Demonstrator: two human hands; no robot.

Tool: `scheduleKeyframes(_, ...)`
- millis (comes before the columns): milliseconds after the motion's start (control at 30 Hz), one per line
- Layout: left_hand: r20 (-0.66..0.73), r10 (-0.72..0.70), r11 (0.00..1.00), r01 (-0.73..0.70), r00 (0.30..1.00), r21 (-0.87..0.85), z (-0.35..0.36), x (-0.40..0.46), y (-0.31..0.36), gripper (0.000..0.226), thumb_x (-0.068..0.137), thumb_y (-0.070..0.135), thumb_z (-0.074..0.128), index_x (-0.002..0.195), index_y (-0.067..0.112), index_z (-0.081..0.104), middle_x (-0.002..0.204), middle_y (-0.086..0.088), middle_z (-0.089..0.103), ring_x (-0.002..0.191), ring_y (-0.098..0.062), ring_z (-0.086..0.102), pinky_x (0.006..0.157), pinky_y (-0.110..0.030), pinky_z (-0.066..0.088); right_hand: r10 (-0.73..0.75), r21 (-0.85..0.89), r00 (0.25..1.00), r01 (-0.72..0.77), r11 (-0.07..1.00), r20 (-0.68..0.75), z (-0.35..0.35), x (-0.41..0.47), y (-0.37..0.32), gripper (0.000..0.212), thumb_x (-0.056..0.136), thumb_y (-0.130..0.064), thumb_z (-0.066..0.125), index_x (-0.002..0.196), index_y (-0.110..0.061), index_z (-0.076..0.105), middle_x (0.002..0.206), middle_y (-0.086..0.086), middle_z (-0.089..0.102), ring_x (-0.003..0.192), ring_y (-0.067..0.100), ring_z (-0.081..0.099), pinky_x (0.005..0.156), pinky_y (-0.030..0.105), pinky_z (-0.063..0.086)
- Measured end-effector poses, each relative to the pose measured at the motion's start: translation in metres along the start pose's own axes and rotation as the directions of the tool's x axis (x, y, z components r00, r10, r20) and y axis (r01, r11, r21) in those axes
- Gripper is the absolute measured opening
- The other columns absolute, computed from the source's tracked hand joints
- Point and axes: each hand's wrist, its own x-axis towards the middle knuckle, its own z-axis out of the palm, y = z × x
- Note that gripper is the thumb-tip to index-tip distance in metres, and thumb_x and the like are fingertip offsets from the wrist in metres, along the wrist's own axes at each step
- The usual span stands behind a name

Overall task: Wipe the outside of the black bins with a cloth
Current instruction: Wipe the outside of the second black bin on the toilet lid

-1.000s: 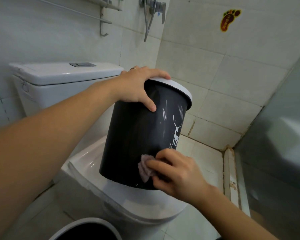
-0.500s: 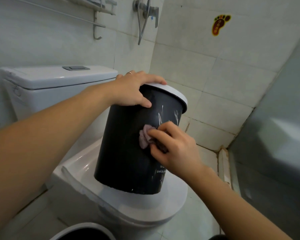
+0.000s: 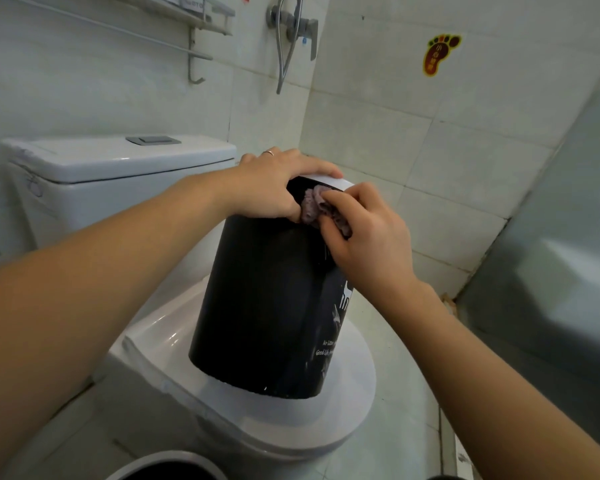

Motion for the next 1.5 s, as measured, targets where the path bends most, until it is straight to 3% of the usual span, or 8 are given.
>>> scheduleKeyframes(367,-0.006,-0.002,1.0,0.002,1.0,-0.014,0.0,0.0,-0.005,0.082,0.07,0.032,0.083,0.133,0.061,0.039,0.132,0.011,0.048,0.129,-0.02,0.034,0.112,-0.049,0.026,0.037,0.003,0.996,-0.038,0.999,0.08,-0.009,-0.004,0.016,0.025,0.088,-0.014,0.066,0.112,-0.016,0.072,0.101,0.004,0.064,0.081,0.026,0.061,0.059,0.041,0.052)
scheduleKeyframes(633,-0.019,-0.009,0.998,0.007,1.0,-0.058,-0.001,-0.002,-0.009,0.082,0.069,0.026,0.085,0.131,0.06,0.043,0.124,0.016,0.046,0.127,-0.02,0.034,0.111,-0.046,0.028,-0.223,0.093,0.96,0.209,0.973,0.167,-0.015,-0.04,0.012,0.021,0.087,-0.01,0.067,0.107,-0.011,0.074,0.096,0.006,0.065,0.077,0.026,0.061,0.057,0.039,0.051)
scheduleKeyframes(833,-0.013,-0.014,0.997,0.013,1.0,-0.074,-0.001,-0.002,-0.009,0.082,0.068,0.026,0.085,0.129,0.062,0.043,0.129,0.013,0.048,0.127,-0.019,0.034,0.111,-0.046,0.029,0.021,-0.014,0.996,-0.02,1.0,0.087,-0.013,-0.006,0.018,0.024,0.09,-0.014,0.066,0.113,-0.014,0.072,0.102,0.005,0.065,0.081,0.026,0.062,0.06,0.036,0.051)
scheduleKeyframes(1000,-0.022,-0.012,0.998,0.01,1.0,-0.06,-0.002,-0.003,-0.009,0.081,0.068,0.025,0.085,0.129,0.059,0.044,0.136,0.011,0.048,0.128,-0.021,0.035,0.112,-0.047,0.028,-0.125,0.046,0.983,0.12,0.992,0.136,-0.013,-0.027,0.013,0.023,0.087,-0.012,0.067,0.11,-0.012,0.072,0.101,0.005,0.065,0.081,0.023,0.061,0.06,0.036,0.051)
scheduleKeyframes(1100,-0.03,-0.017,0.997,0.015,0.999,-0.077,-0.001,-0.003,-0.009,0.081,0.069,0.025,0.085,0.13,0.058,0.045,0.13,0.013,0.048,0.127,-0.02,0.034,0.111,-0.045,0.028,-0.213,0.083,0.956,0.2,0.976,0.201,-0.013,-0.043,0.011,0.024,0.087,-0.014,0.066,0.11,-0.012,0.071,0.101,0.005,0.064,0.082,0.022,0.061,0.056,0.039,0.052)
scheduleKeyframes(1200,-0.029,-0.015,0.998,0.013,0.999,-0.066,-0.001,-0.003,-0.008,0.081,0.069,0.025,0.085,0.131,0.058,0.044,0.129,0.013,0.047,0.127,-0.02,0.034,0.111,-0.044,0.027,-0.177,0.057,0.97,0.17,0.984,0.164,-0.013,-0.036,0.015,0.024,0.088,-0.015,0.065,0.111,-0.013,0.072,0.1,0.004,0.065,0.083,0.023,0.062,0.058,0.039,0.053)
scheduleKeyframes(1367,-0.011,-0.021,0.997,0.02,1.0,-0.08,-0.002,-0.003,-0.008,0.082,0.069,0.023,0.084,0.131,0.058,0.044,0.139,0.011,0.046,0.129,-0.021,0.033,0.112,-0.046,0.029,0.032,-0.001,0.995,-0.032,0.999,0.095,-0.01,-0.012,0.018,0.024,0.089,-0.015,0.067,0.113,-0.015,0.071,0.104,0.003,0.065,0.085,0.023,0.062,0.062,0.038,0.052)
scheduleKeyframes(1500,-0.018,-0.018,0.996,0.017,1.0,-0.091,-0.002,-0.003,-0.009,0.081,0.069,0.021,0.084,0.13,0.058,0.045,0.139,0.009,0.047,0.129,-0.021,0.034,0.112,-0.047,0.029,-0.085,0.059,0.988,0.078,0.995,0.13,-0.012,-0.027,0.015,0.024,0.086,-0.011,0.067,0.109,-0.012,0.072,0.101,0.004,0.065,0.084,0.025,0.062,0.063,0.039,0.052)
